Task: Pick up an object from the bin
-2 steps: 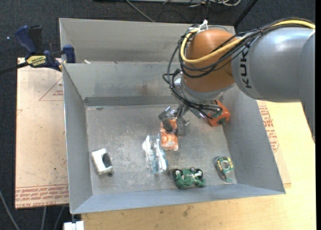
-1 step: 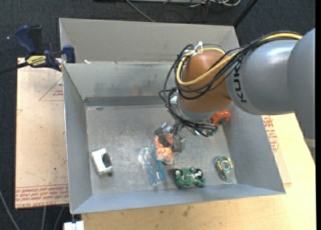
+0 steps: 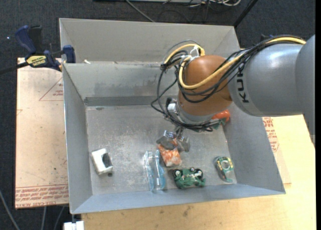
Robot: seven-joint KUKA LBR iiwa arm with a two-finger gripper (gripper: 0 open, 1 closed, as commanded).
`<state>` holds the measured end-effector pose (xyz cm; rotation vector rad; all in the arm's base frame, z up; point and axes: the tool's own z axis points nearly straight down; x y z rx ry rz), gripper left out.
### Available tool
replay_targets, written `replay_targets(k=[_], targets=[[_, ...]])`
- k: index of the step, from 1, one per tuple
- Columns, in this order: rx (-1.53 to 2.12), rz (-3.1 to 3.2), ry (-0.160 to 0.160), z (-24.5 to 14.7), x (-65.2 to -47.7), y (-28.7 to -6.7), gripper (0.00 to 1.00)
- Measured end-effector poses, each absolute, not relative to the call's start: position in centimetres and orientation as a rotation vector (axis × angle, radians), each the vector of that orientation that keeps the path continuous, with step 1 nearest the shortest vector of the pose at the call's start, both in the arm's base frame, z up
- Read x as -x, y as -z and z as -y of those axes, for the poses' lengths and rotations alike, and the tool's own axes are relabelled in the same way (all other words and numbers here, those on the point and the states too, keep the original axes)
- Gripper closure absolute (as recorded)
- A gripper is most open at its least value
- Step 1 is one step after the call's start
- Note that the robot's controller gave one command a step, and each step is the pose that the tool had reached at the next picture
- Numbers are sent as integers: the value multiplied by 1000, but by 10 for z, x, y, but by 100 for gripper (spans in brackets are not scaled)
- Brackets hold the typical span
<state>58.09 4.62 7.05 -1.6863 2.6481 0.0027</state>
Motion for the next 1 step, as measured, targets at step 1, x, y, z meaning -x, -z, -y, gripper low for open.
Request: replay_targets(k=[1], targets=[[1732, -2617, -2, -47, -586, -72, 100]])
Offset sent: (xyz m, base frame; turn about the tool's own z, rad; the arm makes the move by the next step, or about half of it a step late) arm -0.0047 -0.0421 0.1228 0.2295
